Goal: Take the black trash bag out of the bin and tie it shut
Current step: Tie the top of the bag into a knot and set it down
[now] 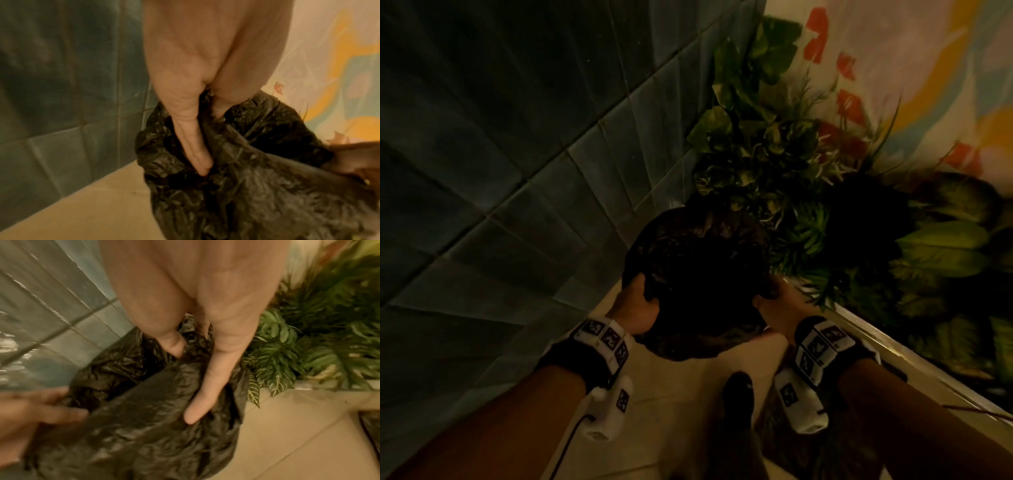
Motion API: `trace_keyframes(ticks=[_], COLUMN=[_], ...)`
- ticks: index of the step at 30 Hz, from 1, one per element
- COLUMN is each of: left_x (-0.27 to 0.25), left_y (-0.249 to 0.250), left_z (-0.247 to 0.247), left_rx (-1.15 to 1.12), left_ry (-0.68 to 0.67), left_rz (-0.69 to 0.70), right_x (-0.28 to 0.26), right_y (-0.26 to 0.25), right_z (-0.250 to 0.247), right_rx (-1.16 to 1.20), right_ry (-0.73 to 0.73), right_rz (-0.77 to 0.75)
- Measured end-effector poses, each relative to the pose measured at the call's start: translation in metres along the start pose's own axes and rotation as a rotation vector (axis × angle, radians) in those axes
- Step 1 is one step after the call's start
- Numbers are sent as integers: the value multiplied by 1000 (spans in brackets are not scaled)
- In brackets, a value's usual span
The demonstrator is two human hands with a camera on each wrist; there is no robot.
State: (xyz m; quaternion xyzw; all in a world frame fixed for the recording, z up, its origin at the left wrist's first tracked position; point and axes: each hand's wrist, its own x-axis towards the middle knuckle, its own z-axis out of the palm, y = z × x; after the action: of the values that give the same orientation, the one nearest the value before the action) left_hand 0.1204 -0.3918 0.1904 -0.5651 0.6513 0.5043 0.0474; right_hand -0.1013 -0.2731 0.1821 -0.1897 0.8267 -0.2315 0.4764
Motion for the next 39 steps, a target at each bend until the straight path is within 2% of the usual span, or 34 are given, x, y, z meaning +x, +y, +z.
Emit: trace_keyframes(ticks=[3, 6, 9, 13, 20, 23, 25, 27, 31, 33, 36, 39], left_x=[30, 69, 106, 146, 210, 224, 232, 239, 251, 258, 264, 266], left_y=[23, 38, 49, 59, 51, 40, 36, 30, 20, 16, 17, 19], left_z=[-12, -17, -18, -25, -23, -21, -23, -22, -25, -30, -36, -34], left_rx=[92, 123, 173, 159, 125, 92, 102, 67, 101, 203, 247, 282], left_ry=[18, 70, 157, 261, 238, 231, 261, 224, 241, 259, 271, 273], left_rz=[20, -39, -92, -79, -106, -100, -82, -70, -68, -43, -49, -17], right_x=[19, 59, 101, 132, 196, 200, 201, 205, 209, 208, 206, 207], right_y=[-19, -38, -52, -77, -73, -71, -70, -66, -56, -54, -57, -53], right_z=[-11, -13, -12, -7, 19, 30, 36, 42, 64, 71, 81, 90], right_rx=[-58, 13, -18, 207, 343, 465, 545, 567, 643, 663, 793, 927], right_ry=[-79, -134, -165, -268, -259, -296, -274, -239, -232, -232, -325, -308], right_rz=[17, 38, -15, 53, 104, 203, 241, 264, 262, 245, 263, 269])
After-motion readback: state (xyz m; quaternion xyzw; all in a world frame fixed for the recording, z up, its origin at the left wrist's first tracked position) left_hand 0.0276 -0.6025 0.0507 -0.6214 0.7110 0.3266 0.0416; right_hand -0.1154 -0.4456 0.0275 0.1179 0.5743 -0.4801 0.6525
